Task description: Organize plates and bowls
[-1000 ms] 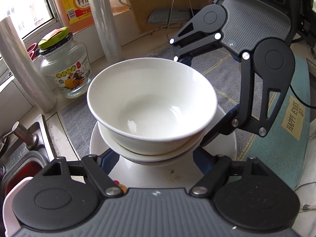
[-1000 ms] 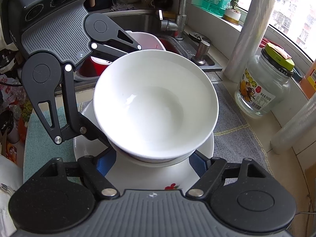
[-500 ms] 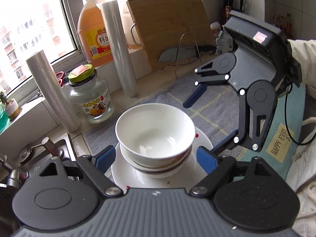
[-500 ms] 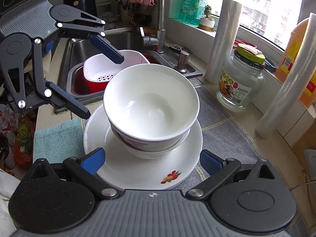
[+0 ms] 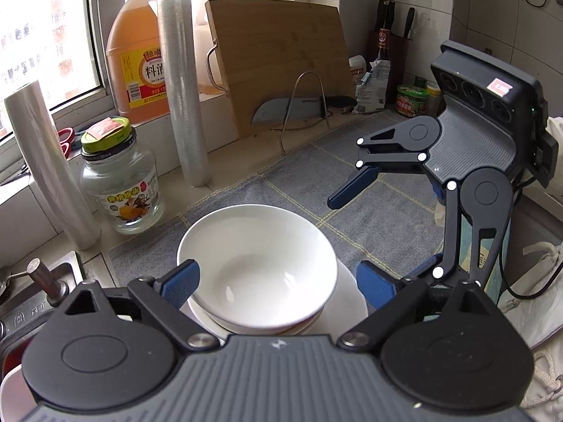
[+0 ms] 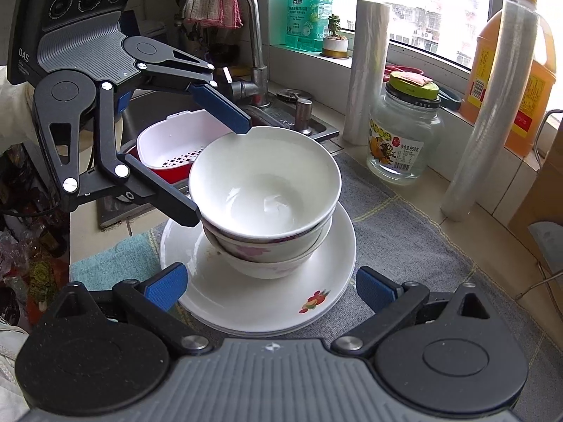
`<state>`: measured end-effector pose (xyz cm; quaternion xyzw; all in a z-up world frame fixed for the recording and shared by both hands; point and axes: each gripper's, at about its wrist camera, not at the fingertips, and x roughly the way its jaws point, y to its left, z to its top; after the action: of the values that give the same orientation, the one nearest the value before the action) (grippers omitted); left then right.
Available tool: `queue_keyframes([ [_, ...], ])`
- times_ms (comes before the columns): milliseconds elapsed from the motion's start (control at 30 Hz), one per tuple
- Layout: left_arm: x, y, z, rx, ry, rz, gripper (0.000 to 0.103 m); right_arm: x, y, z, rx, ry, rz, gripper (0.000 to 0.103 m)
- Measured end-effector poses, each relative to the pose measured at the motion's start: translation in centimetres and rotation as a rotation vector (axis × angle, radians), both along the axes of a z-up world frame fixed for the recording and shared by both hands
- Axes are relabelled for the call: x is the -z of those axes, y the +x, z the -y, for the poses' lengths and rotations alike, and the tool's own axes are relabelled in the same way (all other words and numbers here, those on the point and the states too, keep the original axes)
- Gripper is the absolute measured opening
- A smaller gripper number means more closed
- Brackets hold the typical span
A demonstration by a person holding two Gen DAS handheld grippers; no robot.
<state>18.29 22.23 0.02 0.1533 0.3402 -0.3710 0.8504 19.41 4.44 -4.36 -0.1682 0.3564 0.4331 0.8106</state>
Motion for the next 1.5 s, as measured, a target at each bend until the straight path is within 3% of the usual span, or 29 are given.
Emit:
queue_keyframes([
  [167, 0.6, -0.3, -0.2, 0.015, 0.01, -0.013, 0.096, -0.3, -0.2, -0.3, 0.031, 0.006, 0.014, 0.103],
  [267, 0.1, -0.8, -0.6, -0.024, 0.002, 0.029, 0.097, -0.6, -0.3, -0.6, 0.044, 0.006, 0.022, 0.103],
  [400, -1.1, -2.7, -1.2, -0.164, -0.038, 0.167, 0.102, -1.2, -1.0, -0.9, 0.093, -0.022, 0.046, 0.103],
  [533, -1.4, -5.6, -1.3, -0.351, -0.087, 0.274, 0.102, -1.5, -1.2, -0.9, 0.223, -0.068, 0.044, 0.103],
  [633, -0.9, -8.0, -0.2, -0.48, -0.059, 0.323, 0.102, -1.7, -1.2, -0.2, 0.33, -0.061, 0.004, 0.103],
  [733, -0.5, -10.0, 1.8, -0.603, 0.011, 0.29, 0.102, -1.5, -2.0, 0.5, 0.435, -0.09, -0.014, 0.103],
  [800, -0.4, -11.0, 3.4, -0.661, 0.054, 0.21, 0.102, -1.5, -2.9, 0.9, 0.492, -0.113, -0.026, 0.103],
  [967, -1.8, -13.9, 5.6, -0.789, -0.014, 0.043, 0.102, -2.3, -7.0, 2.3, 0.568, -0.105, -0.046, 0.103],
  [1133, -3.2, -16.7, 7.3, -0.933, 0.024, 0.01, 0.102, -3.5, -11.1, 4.0, 0.626, -0.107, -0.027, 0.103],
  [1500, -5.3, -20.5, 9.0, -0.975, 0.007, 0.043, 0.102, -6.2, -15.8, 6.5, 0.662, -0.066, 0.018, 0.103],
])
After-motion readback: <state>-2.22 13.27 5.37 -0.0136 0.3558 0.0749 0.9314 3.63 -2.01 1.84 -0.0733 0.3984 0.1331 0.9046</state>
